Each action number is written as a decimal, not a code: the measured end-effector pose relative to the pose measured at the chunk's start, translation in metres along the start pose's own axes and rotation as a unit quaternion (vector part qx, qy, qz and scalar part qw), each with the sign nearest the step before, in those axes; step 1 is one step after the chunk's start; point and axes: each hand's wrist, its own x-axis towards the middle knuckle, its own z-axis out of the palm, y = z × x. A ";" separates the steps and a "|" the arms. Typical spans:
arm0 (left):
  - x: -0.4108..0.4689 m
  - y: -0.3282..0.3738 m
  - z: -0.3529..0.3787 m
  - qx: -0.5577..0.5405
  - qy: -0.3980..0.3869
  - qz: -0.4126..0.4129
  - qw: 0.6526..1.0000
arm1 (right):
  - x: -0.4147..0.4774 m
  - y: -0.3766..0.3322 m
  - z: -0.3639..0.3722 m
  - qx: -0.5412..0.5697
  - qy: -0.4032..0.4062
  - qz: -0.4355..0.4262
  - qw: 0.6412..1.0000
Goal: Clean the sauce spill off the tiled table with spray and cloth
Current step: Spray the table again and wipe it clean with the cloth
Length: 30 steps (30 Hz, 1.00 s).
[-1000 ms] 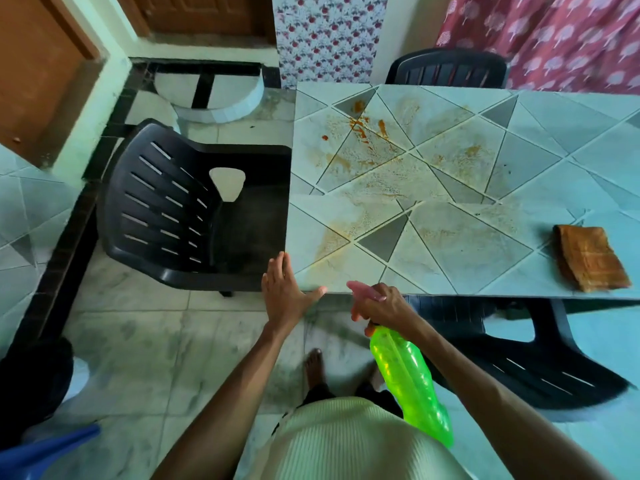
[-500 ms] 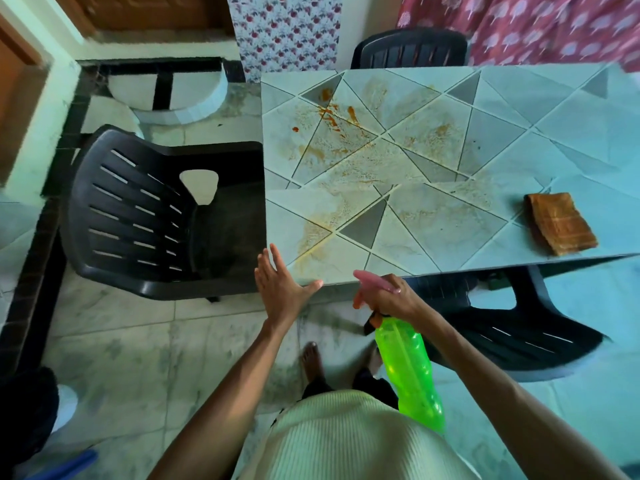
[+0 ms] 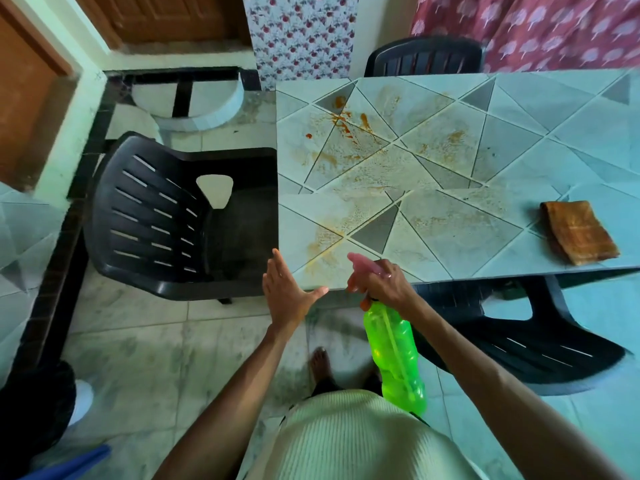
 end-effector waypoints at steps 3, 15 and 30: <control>0.002 0.002 -0.002 0.009 -0.008 0.004 1.000 | 0.005 -0.013 -0.002 0.044 0.029 0.024 0.998; 0.024 0.014 -0.005 0.105 -0.071 0.112 0.986 | -0.005 0.003 -0.028 -0.009 0.056 0.079 0.995; 0.029 0.068 0.027 0.188 -0.138 0.246 0.941 | -0.062 0.055 -0.074 0.038 0.135 0.161 0.977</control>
